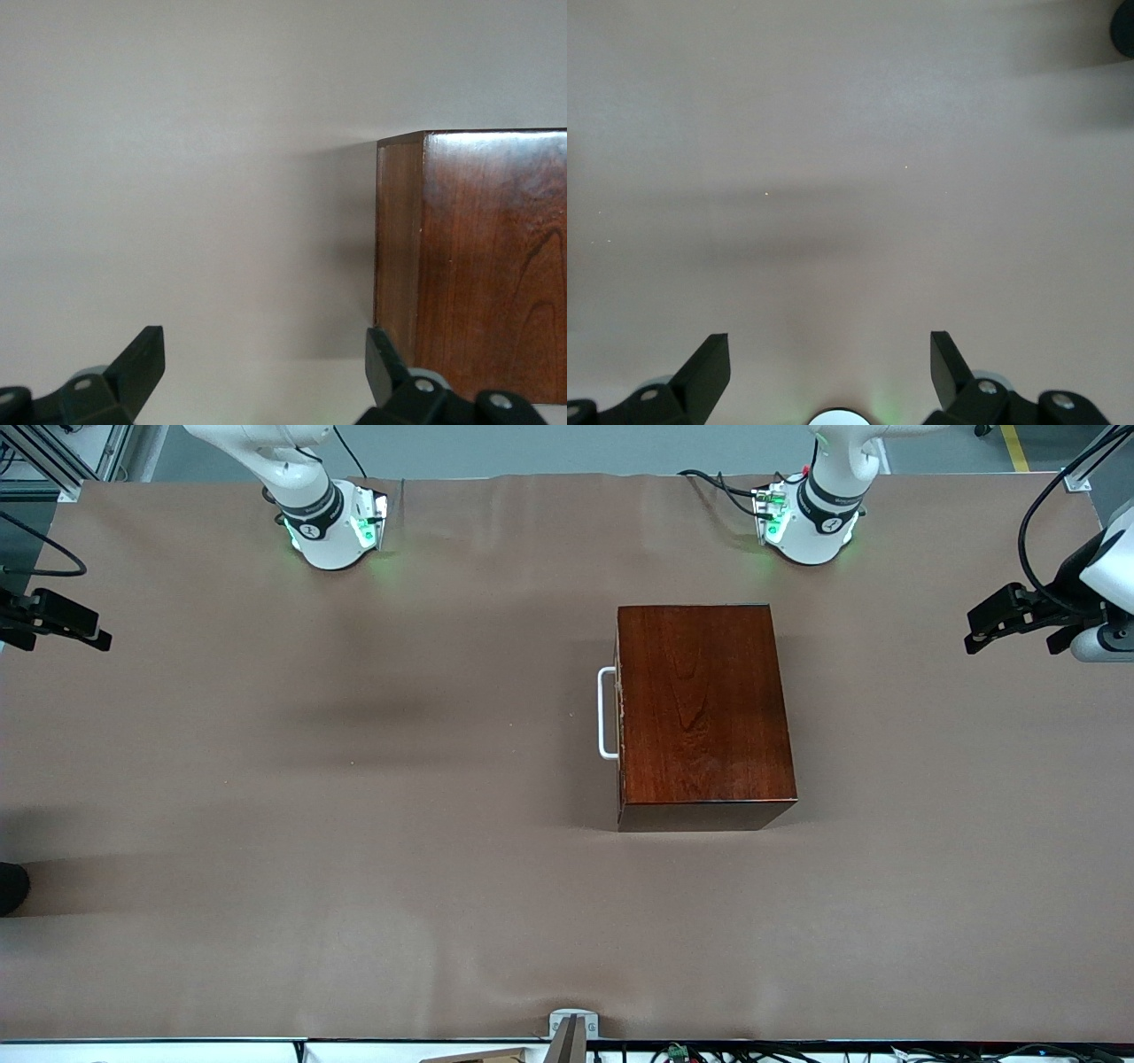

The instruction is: Open drawer, take yellow block, close drawer

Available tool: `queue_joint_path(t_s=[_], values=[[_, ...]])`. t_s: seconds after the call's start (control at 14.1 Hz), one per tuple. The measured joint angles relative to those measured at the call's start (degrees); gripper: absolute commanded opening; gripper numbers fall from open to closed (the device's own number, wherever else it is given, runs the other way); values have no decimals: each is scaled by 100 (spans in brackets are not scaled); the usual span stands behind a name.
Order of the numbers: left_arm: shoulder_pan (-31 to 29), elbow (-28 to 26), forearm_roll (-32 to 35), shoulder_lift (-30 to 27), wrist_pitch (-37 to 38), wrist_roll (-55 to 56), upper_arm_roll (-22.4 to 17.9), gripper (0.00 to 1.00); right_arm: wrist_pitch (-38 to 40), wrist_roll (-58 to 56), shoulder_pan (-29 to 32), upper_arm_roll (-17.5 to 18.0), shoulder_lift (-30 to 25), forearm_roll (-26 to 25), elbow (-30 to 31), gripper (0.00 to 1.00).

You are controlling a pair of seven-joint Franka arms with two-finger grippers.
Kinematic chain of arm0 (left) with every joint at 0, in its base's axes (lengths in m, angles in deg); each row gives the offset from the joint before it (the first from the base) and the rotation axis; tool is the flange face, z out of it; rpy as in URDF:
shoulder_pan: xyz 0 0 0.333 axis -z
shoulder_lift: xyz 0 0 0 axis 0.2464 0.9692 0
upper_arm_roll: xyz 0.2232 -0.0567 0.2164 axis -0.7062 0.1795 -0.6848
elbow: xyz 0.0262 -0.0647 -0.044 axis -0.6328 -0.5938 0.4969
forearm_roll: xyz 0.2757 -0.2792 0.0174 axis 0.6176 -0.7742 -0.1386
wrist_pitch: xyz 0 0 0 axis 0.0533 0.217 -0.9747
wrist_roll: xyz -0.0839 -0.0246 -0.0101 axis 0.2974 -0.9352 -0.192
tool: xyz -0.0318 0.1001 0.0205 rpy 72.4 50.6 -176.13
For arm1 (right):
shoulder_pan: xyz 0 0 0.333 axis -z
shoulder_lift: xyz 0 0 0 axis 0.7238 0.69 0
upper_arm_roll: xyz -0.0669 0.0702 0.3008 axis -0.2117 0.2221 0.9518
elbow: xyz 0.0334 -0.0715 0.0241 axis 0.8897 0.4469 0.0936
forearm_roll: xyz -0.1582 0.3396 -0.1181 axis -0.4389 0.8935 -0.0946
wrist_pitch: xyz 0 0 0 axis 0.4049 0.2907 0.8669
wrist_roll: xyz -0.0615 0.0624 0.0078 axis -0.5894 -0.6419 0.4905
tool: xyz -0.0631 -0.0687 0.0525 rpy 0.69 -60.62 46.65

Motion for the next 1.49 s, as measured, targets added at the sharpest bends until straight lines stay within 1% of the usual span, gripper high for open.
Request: queue_joint_path(t_s=[0.57,1.49], values=[[1,11,0,0,-22,0,0,100,-8,0,10,-62,-2,0,-3,100],[24,11,0,97,-155,0,15,100,-233,0,1,-1,-1,0,-1,100]])
